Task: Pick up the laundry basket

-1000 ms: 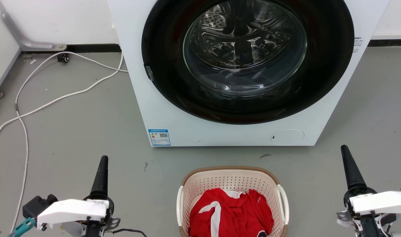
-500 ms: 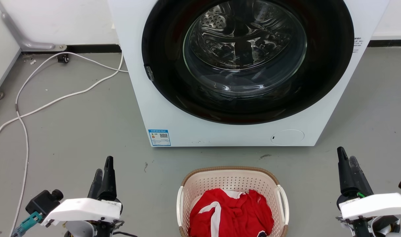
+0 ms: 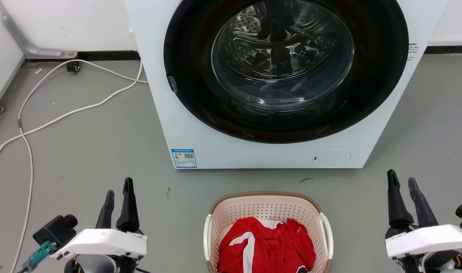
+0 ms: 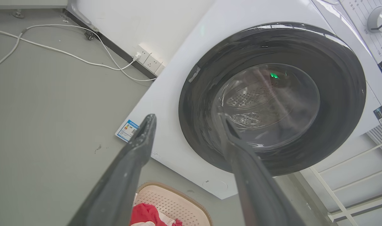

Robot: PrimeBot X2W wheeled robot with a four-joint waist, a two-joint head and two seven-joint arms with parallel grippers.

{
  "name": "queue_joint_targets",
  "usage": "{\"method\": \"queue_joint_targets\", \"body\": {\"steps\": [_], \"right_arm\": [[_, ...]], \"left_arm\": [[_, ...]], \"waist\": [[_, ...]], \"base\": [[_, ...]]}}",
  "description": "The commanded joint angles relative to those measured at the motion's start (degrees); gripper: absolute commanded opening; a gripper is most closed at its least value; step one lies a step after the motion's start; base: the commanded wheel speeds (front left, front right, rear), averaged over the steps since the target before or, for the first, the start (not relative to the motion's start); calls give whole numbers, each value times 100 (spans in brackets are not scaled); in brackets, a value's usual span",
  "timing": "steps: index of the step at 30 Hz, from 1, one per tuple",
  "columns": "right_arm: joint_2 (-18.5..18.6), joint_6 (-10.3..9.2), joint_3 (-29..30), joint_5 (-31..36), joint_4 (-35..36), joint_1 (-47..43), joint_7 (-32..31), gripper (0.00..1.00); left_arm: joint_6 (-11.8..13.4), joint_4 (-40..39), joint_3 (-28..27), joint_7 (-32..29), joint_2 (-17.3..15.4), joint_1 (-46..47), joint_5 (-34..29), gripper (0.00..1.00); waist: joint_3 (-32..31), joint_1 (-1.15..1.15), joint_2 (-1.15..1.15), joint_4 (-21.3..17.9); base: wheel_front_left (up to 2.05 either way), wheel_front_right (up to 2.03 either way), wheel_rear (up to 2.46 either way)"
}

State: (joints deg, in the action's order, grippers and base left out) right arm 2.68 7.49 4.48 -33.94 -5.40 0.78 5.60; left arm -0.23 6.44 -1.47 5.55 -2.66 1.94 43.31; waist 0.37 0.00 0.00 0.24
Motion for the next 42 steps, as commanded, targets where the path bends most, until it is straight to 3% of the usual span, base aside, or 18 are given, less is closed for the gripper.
{"method": "queue_joint_targets", "body": {"steps": [1,42], "right_arm": [[19,0,-8,204,111,-11,58,100],[28,0,-15,2890,135,-300,660,100]], "left_arm": [[22,-99,18,59,-21,-10,-183,100],[195,-65,298,670,-27,-238,-2679,100]], "waist": [[-1,0,0,0],[-23,0,0,25]], "base": [[0,0,0],[0,0,0]]}}
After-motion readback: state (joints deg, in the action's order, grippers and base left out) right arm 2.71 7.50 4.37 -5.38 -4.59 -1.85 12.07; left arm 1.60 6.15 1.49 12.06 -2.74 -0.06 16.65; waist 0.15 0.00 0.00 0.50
